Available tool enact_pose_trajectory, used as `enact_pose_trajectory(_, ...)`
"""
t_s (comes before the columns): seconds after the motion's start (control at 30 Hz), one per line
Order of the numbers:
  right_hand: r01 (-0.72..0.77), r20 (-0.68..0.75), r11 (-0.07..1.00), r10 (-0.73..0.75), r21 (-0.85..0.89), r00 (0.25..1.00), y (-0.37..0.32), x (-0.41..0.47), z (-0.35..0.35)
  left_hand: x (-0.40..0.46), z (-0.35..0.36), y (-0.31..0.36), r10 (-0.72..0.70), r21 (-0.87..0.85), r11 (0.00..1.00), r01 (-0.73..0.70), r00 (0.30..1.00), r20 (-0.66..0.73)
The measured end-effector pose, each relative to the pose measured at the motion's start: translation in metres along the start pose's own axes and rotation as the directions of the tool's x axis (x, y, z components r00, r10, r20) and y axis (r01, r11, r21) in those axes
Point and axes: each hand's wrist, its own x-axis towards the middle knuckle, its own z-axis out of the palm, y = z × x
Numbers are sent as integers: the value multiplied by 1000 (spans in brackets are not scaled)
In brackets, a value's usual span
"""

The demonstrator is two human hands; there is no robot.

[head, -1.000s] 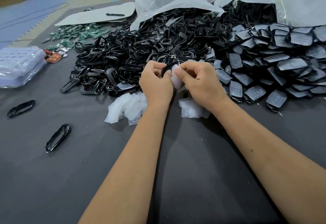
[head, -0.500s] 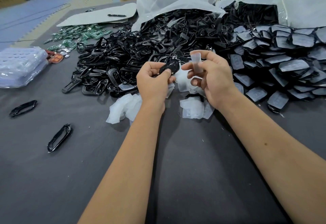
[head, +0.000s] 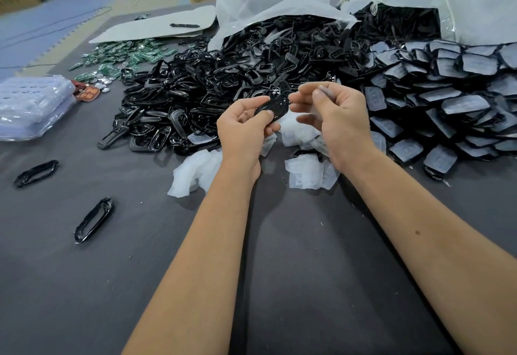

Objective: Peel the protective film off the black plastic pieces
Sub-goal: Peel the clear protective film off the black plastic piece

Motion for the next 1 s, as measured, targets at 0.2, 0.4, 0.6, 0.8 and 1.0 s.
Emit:
enact_pose_trajectory(0.2,89,-28,984,-94,-152,995,0,2,-4,0,-1,-2,8,-13,1000,-8,1000,3)
enact_pose_trajectory(0.4,89,-43,984,-96,-153,994,2,1,-3,0,-1,-5,39,48,998,-41,999,33)
enact_pose_trajectory(0.6,131,-14,983,-134,-132,991,1,2,-4,1,0,-6,14,37,999,-16,998,66)
enact_pose_trajectory(0.8,179,-49,951,-198,-251,979,0,-1,-4,3,1,-2,-73,-98,992,83,991,109)
enact_pose_trajectory(1.0,200,-66,906,-241,-372,968,-1,-3,-2,2,1,-3,-60,-111,991,77,987,151)
